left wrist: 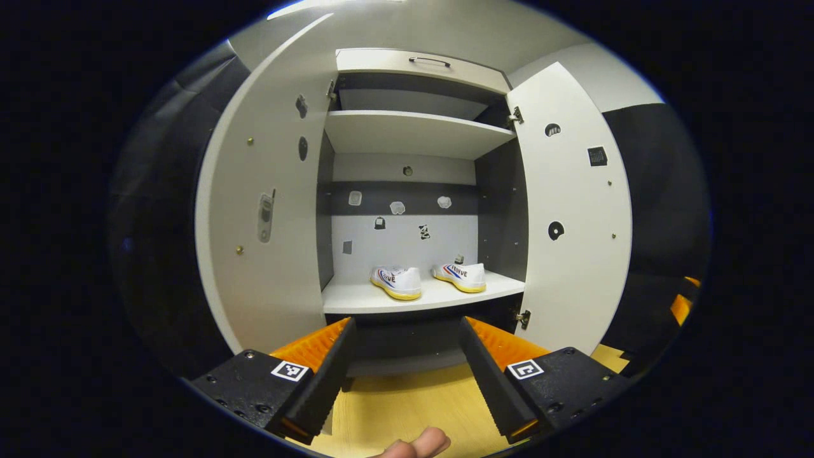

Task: Grab one shoe with the right hand and put it into the shoe cabinet, grab the other shoe with the left hand and put it into the shoe cabinet; then close the right door with the right hand and the left door with the left hand.

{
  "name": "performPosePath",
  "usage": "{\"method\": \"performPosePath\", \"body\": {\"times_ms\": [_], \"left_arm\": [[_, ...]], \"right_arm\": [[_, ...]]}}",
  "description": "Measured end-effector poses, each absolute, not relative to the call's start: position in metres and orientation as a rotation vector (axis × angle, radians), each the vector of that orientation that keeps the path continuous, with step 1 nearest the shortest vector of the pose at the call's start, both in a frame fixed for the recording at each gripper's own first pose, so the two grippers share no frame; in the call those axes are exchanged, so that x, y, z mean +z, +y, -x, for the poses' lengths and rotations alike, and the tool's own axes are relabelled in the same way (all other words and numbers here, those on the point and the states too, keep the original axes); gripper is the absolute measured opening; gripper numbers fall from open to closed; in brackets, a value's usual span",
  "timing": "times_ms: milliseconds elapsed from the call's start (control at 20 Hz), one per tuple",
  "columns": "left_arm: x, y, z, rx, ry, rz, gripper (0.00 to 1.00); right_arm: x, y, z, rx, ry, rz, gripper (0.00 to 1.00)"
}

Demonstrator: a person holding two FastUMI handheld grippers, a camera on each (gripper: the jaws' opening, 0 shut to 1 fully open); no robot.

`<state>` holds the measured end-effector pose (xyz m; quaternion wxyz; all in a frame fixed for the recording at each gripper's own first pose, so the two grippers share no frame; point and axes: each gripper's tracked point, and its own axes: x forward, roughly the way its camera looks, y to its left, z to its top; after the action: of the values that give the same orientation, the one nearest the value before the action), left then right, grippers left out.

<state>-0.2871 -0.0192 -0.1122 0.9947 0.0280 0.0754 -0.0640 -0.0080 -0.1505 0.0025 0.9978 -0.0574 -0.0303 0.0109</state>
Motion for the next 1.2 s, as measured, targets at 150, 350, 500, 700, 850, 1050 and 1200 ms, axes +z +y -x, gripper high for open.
{"method": "performPosePath", "body": {"times_ms": [150,350,500,700,850,1050,1200], "left_arm": [[-0.123,-0.013,0.314,-0.104,0.179,-0.049,0.98],[-0.141,-0.006,0.35,-0.099,0.207,-0.048,0.98],[-0.139,-0.003,0.365,-0.093,0.201,-0.049,0.98],[-0.12,0.01,0.37,-0.048,0.15,-0.077,0.96],[-0.108,0.017,0.377,-0.027,0.122,-0.104,0.97],[-0.103,0.023,0.387,-0.025,0.136,-0.074,0.97],[-0.106,0.029,0.39,-0.024,0.182,-0.034,0.97]], "right_arm": [[0.013,-0.183,-0.012,-0.003,-0.012,0.165,0.95],[0.042,-0.199,-0.038,0.035,-0.037,0.201,0.96],[0.068,-0.218,-0.064,0.045,-0.04,0.241,0.95],[0.096,-0.224,-0.111,0.078,-0.061,0.228,0.95],[0.098,-0.233,-0.149,0.036,-0.009,0.216,0.95],[0.105,-0.224,-0.182,0.06,0.034,0.092,0.96],[0.104,-0.204,-0.195,0.115,0.067,0.021,0.97]]}}
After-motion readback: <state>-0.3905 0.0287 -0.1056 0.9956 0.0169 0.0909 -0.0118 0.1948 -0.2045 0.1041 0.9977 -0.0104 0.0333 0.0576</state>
